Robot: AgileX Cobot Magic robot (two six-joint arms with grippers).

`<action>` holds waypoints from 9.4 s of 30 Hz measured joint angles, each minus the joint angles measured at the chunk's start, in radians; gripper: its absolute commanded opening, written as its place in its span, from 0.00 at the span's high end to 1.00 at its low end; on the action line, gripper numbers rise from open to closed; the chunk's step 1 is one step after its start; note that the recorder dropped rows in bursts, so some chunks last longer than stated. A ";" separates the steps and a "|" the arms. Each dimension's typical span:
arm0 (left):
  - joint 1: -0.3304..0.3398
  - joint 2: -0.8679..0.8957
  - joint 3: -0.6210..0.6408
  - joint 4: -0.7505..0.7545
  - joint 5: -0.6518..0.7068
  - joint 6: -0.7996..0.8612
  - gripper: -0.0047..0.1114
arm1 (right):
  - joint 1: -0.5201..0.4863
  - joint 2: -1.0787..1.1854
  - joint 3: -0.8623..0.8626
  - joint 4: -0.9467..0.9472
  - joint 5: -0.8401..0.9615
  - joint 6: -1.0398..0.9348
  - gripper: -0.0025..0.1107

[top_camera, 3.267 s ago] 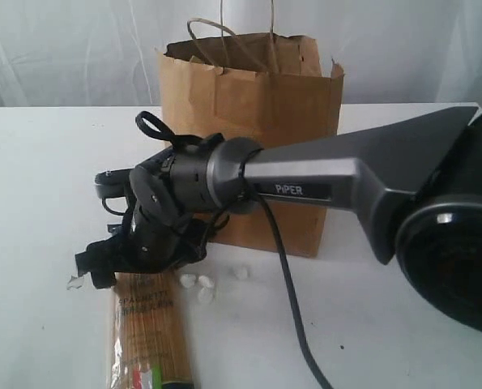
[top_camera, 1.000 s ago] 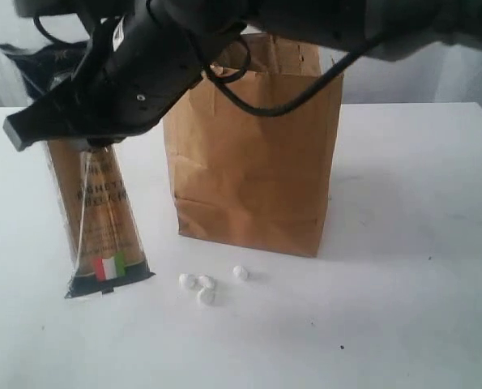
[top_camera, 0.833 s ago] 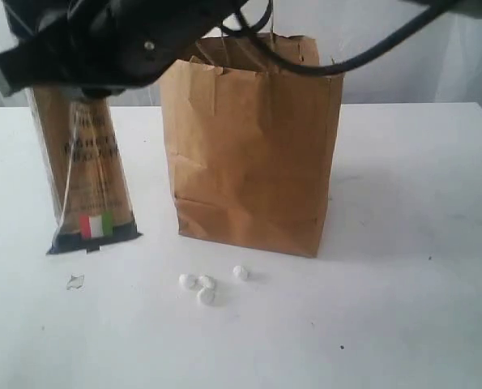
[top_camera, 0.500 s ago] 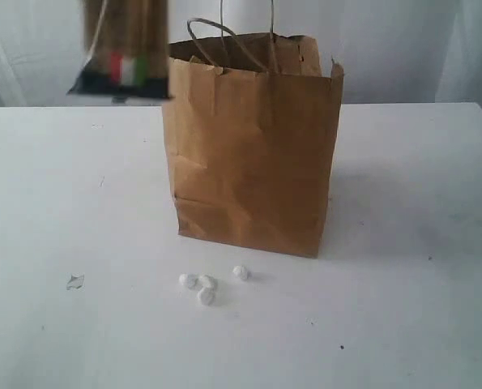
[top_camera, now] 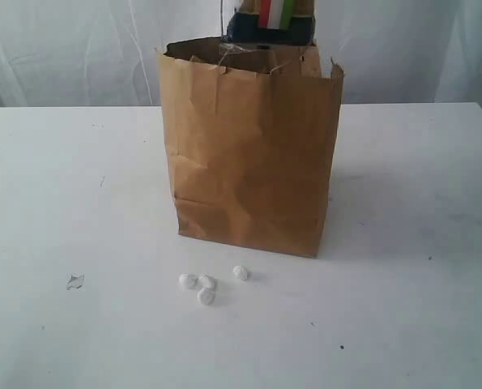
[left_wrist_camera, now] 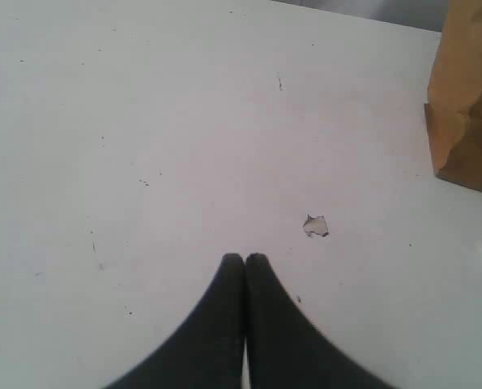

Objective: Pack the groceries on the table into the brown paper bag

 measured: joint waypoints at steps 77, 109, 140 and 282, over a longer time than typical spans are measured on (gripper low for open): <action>0.000 0.000 0.000 0.000 0.000 0.000 0.96 | 0.222 -0.140 0.477 0.011 -1.050 -0.234 0.98; 0.000 0.000 0.000 0.000 0.000 0.000 0.96 | 0.085 0.092 0.477 0.362 -0.811 -0.455 0.98; 0.000 0.000 0.000 0.000 0.000 0.000 0.96 | 0.000 0.143 0.507 0.362 -0.587 -0.446 0.81; 0.000 0.000 0.000 0.000 -0.005 0.000 0.96 | 0.265 0.284 0.533 0.425 0.348 -0.051 0.98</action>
